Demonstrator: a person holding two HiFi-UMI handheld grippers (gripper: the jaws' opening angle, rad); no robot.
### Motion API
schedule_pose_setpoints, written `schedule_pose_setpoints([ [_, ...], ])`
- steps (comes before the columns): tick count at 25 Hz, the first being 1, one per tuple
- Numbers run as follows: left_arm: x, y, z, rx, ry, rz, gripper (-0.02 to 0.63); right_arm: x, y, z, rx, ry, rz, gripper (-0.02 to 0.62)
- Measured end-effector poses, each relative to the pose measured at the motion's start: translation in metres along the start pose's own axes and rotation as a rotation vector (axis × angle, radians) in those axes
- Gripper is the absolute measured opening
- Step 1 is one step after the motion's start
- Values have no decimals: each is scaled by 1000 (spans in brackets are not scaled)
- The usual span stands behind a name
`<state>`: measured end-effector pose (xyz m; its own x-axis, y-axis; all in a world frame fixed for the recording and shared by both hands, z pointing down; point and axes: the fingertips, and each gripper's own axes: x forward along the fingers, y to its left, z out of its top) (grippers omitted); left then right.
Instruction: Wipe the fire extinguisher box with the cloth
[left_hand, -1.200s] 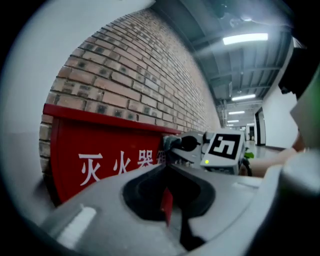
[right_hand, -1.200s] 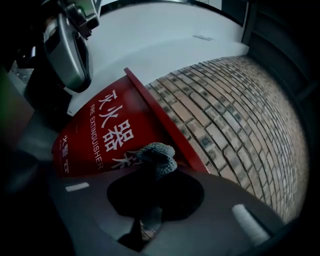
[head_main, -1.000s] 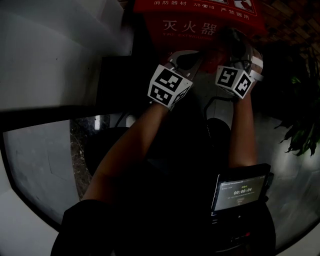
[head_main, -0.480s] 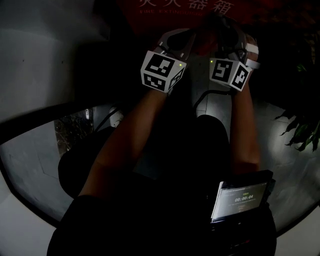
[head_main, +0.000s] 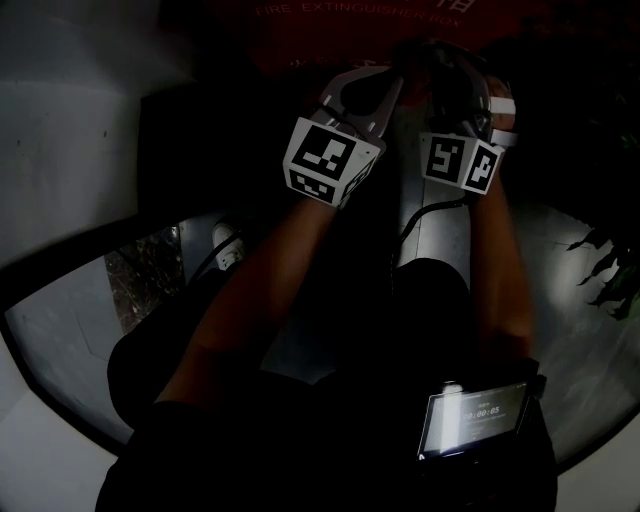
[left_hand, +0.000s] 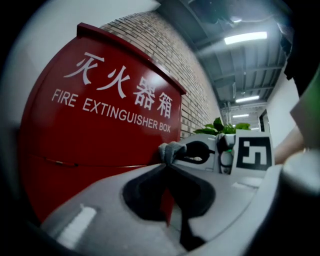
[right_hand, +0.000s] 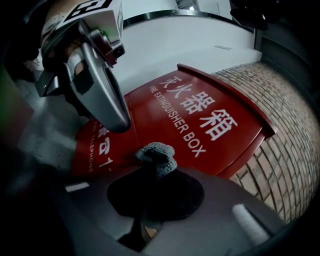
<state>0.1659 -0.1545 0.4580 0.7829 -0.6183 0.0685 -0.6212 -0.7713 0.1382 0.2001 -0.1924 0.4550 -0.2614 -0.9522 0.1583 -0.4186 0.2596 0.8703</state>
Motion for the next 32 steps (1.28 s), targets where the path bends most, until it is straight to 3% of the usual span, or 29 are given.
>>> schedule_pose_setpoints([
  [17, 1, 10, -91, -12, 153, -2, 2, 21, 117, -56, -95, 76, 183, 34],
  [32, -27, 30, -114, -72, 198, 25, 2, 38, 221, -119, -80, 273, 399, 34],
])
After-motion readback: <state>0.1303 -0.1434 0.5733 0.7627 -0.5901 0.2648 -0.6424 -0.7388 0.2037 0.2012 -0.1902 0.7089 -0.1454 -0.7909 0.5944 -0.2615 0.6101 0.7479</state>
